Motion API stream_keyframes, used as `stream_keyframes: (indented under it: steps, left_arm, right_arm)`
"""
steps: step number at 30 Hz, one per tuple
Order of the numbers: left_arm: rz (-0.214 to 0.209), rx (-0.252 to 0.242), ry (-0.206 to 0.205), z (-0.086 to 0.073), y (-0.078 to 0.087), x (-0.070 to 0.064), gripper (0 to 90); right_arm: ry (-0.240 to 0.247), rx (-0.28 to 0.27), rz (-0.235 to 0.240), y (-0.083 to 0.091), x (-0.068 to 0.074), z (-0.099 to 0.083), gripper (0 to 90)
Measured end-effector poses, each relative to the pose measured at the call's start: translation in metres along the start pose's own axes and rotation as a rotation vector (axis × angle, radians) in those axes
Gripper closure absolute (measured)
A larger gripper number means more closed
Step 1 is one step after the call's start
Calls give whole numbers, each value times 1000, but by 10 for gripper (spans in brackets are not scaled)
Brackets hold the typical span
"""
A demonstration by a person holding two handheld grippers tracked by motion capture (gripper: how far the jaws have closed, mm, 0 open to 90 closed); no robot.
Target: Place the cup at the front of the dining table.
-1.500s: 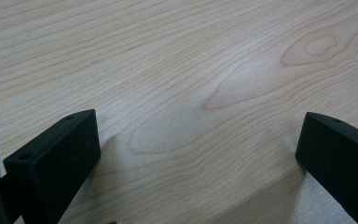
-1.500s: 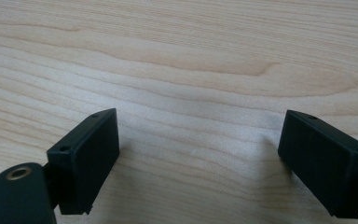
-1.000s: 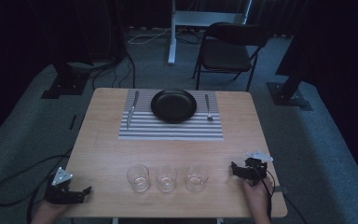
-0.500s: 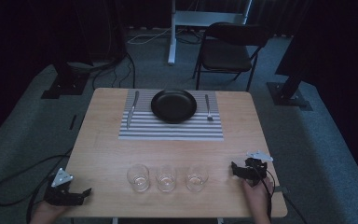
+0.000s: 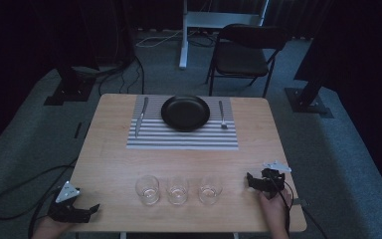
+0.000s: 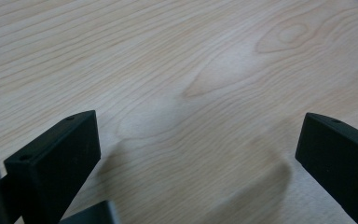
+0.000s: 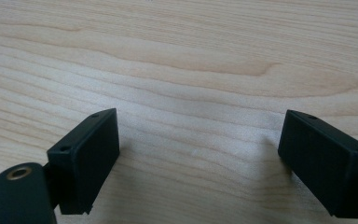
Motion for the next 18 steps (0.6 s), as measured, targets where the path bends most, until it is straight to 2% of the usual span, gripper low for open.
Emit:
stream_keyframes:
  steps: [6,9,11,13,14,18]
  left_arm:
    - [-17,4,-35,7,-2,-9,2]
    - [-18,12,-38,9,-4,-11,2]
    - [-34,13,-36,9,-5,-13,3]
    - [-30,12,-45,10,-6,-14,3]
    - [-47,6,-47,12,-6,-16,3]
    - [-61,-7,-63,17,-7,-22,3]
  right_arm:
    - [-1,0,0,0,0,0,119]
    - [-1,0,0,0,0,0,119]
    - [0,0,0,0,0,0,119]
    - [0,0,0,0,0,0,119]
    - [0,0,0,0,0,0,119]
    - [0,0,0,0,0,0,119]
Point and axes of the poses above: each handheld gripper's, and its own axes: y roughly backward along the jaws, z roughly out of its top, x roughly to its left, the point moved 3 cm from there along -y, roughly forward along the jaws, and after that the axes turned 9 degrees about -z, right-handed, at the moved point
